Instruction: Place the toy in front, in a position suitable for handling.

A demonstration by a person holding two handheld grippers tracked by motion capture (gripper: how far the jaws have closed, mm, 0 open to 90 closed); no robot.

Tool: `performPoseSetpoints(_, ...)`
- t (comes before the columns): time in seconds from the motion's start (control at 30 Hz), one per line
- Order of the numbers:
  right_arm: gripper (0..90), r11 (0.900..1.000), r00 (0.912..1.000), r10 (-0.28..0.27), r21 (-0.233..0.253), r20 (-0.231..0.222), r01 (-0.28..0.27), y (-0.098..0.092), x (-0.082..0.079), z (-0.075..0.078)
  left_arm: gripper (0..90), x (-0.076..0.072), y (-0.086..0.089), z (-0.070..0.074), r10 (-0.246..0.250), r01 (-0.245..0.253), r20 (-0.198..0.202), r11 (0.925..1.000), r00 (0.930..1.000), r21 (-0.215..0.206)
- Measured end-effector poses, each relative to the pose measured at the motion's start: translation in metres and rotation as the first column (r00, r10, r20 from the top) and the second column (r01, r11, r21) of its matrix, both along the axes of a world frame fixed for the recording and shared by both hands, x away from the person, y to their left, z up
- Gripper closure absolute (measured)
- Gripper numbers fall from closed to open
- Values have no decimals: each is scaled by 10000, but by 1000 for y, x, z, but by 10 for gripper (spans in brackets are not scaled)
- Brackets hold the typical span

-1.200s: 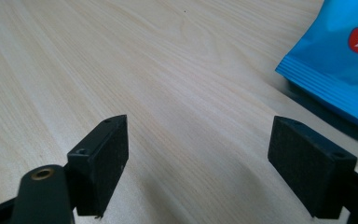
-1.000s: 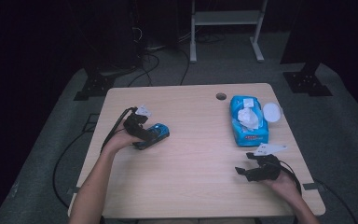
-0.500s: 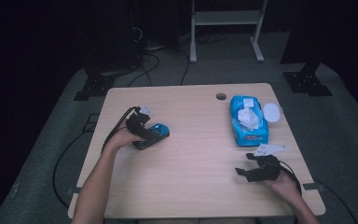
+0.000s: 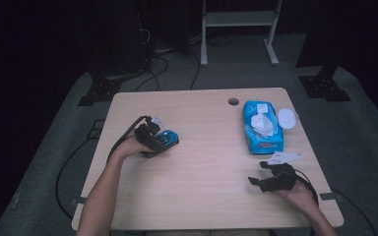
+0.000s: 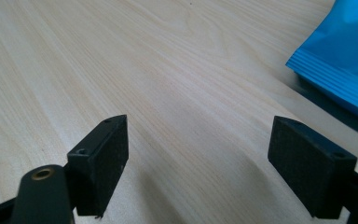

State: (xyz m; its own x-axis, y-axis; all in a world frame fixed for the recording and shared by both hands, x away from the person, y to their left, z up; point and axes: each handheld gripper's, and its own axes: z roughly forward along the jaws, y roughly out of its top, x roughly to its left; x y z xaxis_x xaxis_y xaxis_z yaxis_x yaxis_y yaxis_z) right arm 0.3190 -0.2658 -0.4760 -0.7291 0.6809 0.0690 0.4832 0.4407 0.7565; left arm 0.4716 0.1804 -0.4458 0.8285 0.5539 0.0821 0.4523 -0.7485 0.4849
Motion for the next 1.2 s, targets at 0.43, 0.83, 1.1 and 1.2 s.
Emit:
performPoseSetpoints(0.43, 195, 10000, 10000, 47, -43, -55, -47, 1, 0, -1, 246, 2, -1, -6, 97, -91, -229, 9996, 9997, 251)
performPoseSetpoints(0.83, 195, 9999, 9999, 116, -62, -85, -116, 2, 0, -2, 265, 6, -3, 0, 24, 10, -627, 9985, 9980, 542)
performPoseSetpoints(1.1, 195, 9999, 9999, 120, -48, -95, -120, 1, 0, -2, 279, 6, -4, 0, -68, 95, -473, 9983, 9989, 574)
performPoseSetpoints(1.2, 195, 9999, 9999, 116, -37, -97, -116, 1, 0, -1, 279, 5, -4, 0, -70, 94, -412, 9983, 9991, 583)
